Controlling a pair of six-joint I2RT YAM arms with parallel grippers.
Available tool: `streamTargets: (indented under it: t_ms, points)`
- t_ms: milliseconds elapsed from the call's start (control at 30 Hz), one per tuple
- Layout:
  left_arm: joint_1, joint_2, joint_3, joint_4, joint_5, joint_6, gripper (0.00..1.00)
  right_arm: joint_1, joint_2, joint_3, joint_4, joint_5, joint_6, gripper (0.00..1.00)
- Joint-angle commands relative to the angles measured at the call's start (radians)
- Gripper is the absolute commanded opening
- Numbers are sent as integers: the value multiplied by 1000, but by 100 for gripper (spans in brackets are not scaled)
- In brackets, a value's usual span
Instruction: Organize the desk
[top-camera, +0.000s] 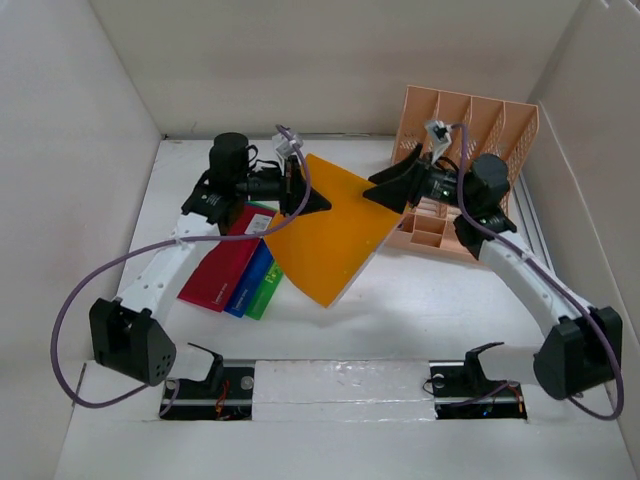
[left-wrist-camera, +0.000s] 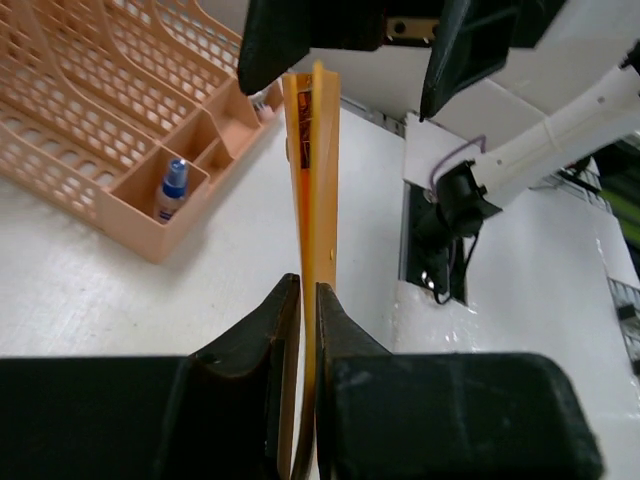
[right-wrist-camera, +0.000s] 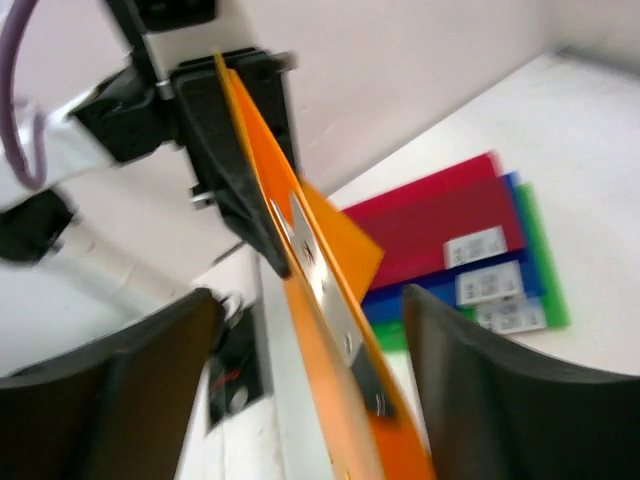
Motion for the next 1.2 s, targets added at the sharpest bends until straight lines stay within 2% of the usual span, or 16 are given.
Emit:
streamTargets:
  t_ms: [0, 100, 133, 200, 300, 433, 533, 600, 700, 767, 900, 1033, 1167]
  points:
    - [11, -86, -24, 137, -41, -86, 0, -29, -168, -102, 32, 228, -10, 84]
    - [11, -117, -31, 174, -53, -112, 0, -29, -297, -205, -39, 402, -56, 95]
    - [11, -126, -35, 197, -56, -132, 0, -29, -379, -229, -65, 526, -71, 98]
    - [11, -149, -54, 234, -54, -158, 0, -29, -450, -307, -85, 644, -83, 100]
    - [11, -169, -81, 341, -42, -223, 0, -38, -552, -357, -111, 703, -94, 100]
    - [11, -180, -97, 405, -19, -286, 0, -38, -564, -403, -140, 592, -118, 100]
    - [11, -192, -124, 505, 5, -362, 0, -38, -560, -452, -70, 487, -108, 100]
    - [11, -201, -143, 579, 28, -451, 0, -38, -543, -493, 17, 440, -88, 100]
    - [11, -195, -169, 729, 59, -575, 0, -38, -477, -501, 143, 277, -45, 100]
    - [11, -192, -204, 877, 55, -661, 0, 0, -402, -489, 281, 107, 42, 100]
    - [11, -187, -238, 970, 36, -726, 0, 89, -371, -463, 292, 104, 6, 100]
    - [11, -183, -256, 981, -13, -732, 0, 201, -351, -420, 197, 119, -100, 100]
    - [11, -178, -264, 990, -25, -744, 0, 254, -313, -412, 202, 189, -128, 98]
